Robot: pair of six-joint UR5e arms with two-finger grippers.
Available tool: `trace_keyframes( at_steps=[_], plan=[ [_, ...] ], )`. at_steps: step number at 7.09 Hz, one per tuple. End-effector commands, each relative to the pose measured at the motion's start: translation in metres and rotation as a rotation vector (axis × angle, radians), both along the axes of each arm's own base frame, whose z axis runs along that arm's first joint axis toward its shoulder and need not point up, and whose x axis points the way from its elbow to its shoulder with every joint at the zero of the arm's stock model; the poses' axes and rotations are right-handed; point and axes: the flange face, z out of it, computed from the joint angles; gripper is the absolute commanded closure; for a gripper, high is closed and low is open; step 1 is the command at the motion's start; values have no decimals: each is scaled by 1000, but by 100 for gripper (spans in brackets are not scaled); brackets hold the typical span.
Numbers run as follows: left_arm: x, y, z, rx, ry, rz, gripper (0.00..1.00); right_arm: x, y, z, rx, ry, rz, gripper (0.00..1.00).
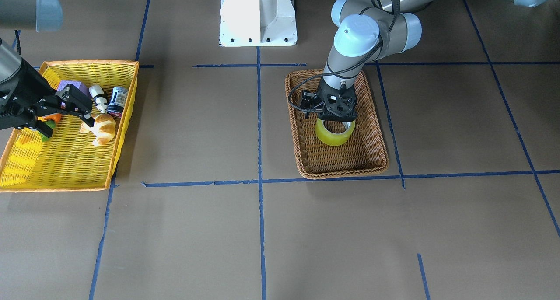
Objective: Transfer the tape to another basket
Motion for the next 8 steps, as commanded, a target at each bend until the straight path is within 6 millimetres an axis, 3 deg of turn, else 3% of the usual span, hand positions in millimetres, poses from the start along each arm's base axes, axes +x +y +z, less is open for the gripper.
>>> trace_keyframes(
  at_steps=[1,2,3,4,5,6,7,8],
  plan=[
    [-51,4,-4,-17,20,6,0,20,-1,18,13,23,-5,0],
    [-93,-6,-21,24,21,46,0,53,2,49,35,55,-19,0],
    [-135,-6,-20,75,-10,62,0,94,9,87,55,72,-54,0],
    [-177,-17,-4,118,-57,87,0,144,8,129,58,64,-74,0],
    [-230,-38,21,113,-71,121,0,197,10,176,88,89,-94,0],
    [-288,-58,53,150,-87,140,0,233,14,210,87,68,-109,0],
    [-336,-73,90,166,-98,157,0,249,23,236,82,49,-123,0],
    [-381,-92,135,143,-94,178,0,266,47,257,42,47,-88,0]
  ],
)
